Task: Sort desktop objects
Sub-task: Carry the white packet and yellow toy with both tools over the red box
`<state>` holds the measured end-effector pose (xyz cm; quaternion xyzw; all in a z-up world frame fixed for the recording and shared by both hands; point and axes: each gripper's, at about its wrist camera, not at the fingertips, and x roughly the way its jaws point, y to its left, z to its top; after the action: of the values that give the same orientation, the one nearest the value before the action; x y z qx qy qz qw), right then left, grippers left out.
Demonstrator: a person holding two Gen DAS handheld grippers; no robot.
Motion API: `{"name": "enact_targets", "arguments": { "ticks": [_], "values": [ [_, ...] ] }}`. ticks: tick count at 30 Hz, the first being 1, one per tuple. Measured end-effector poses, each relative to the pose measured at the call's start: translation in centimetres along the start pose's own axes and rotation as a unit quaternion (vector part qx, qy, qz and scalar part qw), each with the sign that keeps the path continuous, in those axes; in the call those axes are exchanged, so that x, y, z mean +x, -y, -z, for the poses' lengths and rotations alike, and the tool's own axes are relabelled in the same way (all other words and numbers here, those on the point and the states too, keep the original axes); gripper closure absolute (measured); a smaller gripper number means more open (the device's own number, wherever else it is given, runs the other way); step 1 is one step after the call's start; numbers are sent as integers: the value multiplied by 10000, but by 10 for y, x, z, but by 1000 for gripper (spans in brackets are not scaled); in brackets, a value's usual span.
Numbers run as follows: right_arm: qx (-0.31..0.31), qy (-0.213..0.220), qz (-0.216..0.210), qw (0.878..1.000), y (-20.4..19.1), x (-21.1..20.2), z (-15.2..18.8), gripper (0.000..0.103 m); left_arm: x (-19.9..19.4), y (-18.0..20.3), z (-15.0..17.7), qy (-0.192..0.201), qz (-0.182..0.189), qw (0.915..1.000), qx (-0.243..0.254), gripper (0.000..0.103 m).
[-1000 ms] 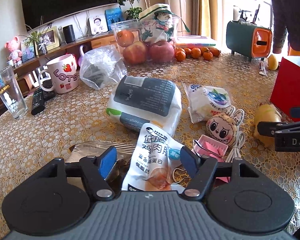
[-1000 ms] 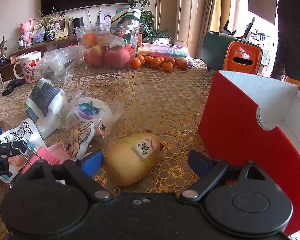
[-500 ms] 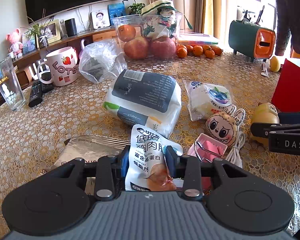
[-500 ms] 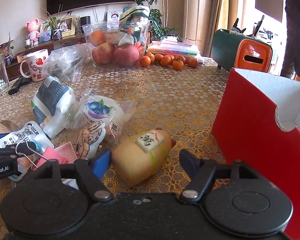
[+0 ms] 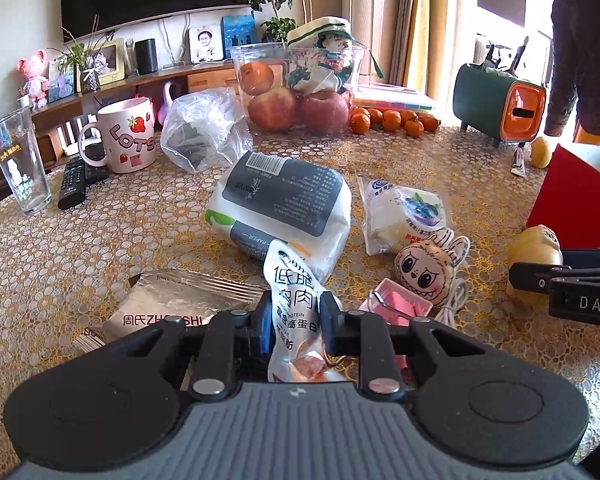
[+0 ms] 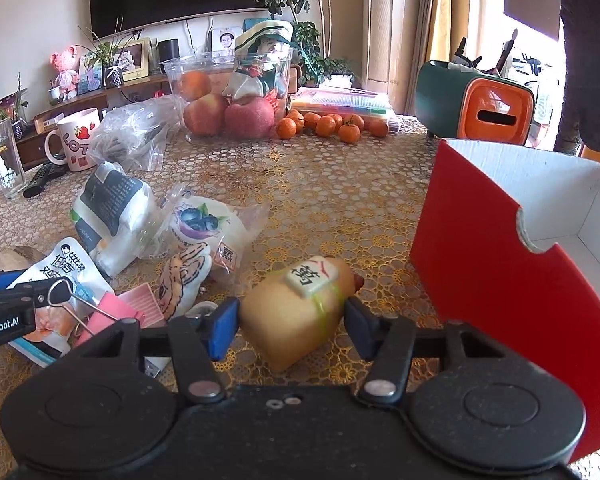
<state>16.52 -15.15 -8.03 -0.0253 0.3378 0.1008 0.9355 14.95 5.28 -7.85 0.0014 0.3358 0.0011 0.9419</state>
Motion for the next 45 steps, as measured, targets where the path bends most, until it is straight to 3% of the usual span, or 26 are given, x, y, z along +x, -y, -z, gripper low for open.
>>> {"name": "enact_targets", "arguments": {
  "ticks": [9,30,36,45],
  "values": [
    [25,43,-57,10000,8,-29,3,47,-12,-2,1,-79,133,9992,-360,87],
    [49,251,-329,9991,29,-108,11,47,-93,21,-12,465,122,9983,-318,87],
    [82,378,-403,9984,39,-130,12,47,-113,31,-19,584,258,9974,-340,87],
    [103,445,-400,9982,63,-157,13,47,-140,76,-36,734,811,9939,-112,87]
  ]
}}
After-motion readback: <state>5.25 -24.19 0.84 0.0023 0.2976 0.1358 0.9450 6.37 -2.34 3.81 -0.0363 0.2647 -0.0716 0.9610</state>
